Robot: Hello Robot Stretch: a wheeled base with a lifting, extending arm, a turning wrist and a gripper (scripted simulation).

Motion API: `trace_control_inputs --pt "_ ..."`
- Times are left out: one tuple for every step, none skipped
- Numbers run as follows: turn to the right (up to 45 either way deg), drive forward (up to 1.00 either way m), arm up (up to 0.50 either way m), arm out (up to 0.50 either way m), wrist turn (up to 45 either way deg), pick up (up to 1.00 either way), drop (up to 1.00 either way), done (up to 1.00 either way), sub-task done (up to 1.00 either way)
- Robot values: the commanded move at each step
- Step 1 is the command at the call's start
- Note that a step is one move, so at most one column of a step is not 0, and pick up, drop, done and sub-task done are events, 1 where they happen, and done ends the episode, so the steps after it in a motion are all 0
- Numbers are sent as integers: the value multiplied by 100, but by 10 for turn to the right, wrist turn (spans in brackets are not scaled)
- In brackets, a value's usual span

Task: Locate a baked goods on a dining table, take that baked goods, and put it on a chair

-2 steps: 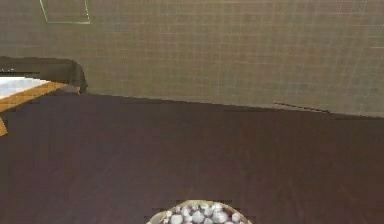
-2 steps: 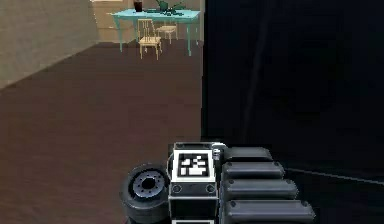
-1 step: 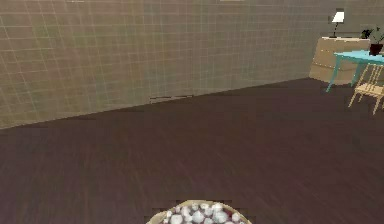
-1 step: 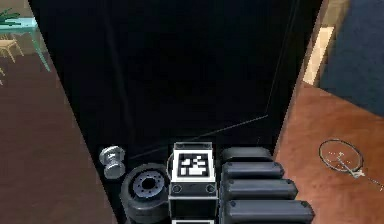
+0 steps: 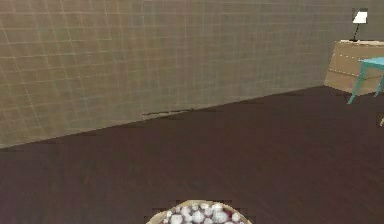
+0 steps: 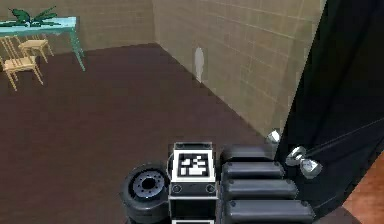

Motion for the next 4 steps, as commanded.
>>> trace_control_inputs --pt "330 0 0 0 0 0 0 0 0" --pt "0 100 0 0 0 0 0 0 0" --pt "0 100 0 0 0 0 0 0 0" --pt "30 0 0 0 0 0 0 0 0"
